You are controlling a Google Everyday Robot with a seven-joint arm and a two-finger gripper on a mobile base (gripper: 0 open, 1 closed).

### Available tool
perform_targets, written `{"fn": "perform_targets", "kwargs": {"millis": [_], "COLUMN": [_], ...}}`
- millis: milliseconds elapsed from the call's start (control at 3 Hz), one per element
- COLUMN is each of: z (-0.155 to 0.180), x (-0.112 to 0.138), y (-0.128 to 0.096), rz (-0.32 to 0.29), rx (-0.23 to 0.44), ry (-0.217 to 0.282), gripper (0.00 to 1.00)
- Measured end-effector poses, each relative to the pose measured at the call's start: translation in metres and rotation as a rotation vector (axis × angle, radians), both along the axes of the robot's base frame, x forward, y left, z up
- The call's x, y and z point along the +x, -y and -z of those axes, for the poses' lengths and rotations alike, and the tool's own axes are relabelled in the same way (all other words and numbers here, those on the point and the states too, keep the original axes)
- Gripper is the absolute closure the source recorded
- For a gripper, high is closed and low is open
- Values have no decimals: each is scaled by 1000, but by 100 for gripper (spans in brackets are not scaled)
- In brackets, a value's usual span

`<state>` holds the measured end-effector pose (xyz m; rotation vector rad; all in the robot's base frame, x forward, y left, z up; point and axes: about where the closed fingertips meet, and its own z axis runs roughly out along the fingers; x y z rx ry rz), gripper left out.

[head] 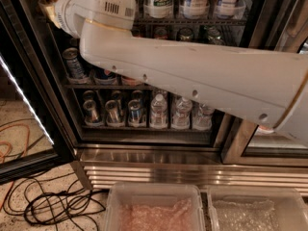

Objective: Pick orange can from top shelf of fridge

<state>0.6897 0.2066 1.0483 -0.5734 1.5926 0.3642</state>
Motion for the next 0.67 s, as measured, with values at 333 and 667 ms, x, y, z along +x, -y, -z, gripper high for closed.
{"fn": "perform_targets", "kwargs": {"millis": [333, 667], "z": [-2, 8], "x": [-5, -24], "y": [4, 29], "rz": [12, 87], "rx": [-6, -3], "ry": [4, -39], "gripper": [36, 36]}}
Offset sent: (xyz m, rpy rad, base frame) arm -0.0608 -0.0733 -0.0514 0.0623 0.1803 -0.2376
